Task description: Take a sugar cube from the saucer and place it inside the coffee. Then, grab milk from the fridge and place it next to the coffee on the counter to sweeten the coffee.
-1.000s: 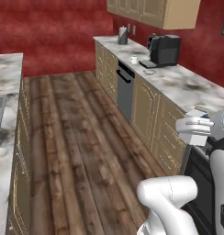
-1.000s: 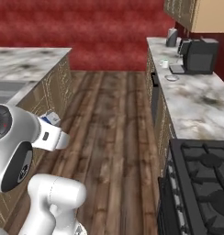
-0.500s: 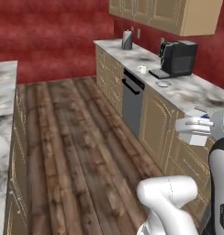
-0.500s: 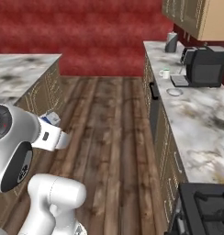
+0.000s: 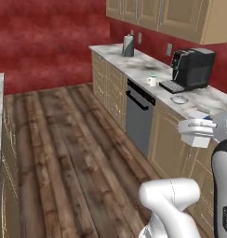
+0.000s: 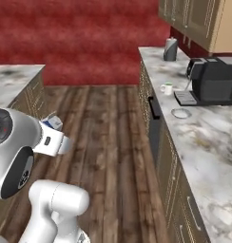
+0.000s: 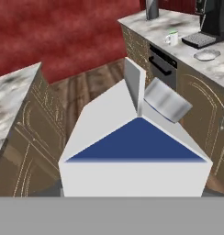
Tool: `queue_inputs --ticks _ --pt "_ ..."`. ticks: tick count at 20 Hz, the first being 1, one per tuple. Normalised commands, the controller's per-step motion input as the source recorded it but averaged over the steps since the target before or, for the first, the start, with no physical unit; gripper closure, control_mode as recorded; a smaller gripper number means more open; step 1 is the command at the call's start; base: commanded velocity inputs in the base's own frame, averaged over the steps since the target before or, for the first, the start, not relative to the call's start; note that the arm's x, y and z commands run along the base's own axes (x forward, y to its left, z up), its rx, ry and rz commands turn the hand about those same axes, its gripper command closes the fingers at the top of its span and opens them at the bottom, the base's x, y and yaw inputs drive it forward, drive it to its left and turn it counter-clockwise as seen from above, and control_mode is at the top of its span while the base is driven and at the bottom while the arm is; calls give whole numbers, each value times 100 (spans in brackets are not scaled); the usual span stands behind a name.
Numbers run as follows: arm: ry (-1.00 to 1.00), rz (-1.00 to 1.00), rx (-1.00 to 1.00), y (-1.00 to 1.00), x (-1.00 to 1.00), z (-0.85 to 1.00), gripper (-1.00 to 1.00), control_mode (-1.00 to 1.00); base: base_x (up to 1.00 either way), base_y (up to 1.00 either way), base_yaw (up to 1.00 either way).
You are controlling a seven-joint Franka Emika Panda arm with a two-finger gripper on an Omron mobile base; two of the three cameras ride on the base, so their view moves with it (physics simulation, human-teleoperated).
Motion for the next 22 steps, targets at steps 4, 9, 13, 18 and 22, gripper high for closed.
queue_inputs --ticks 4,9,13,18,22 --pt "0 0 0 0 0 0 100 100 100 0 -23" --pt "0 0 0 0 0 0 100 100 100 2 -37" --pt "0 0 0 0 0 0 100 100 100 23 -43" --pt "0 0 0 0 0 0 100 100 100 55 -48" --pt "0 0 0 0 0 0 100 100 100 70 -53"
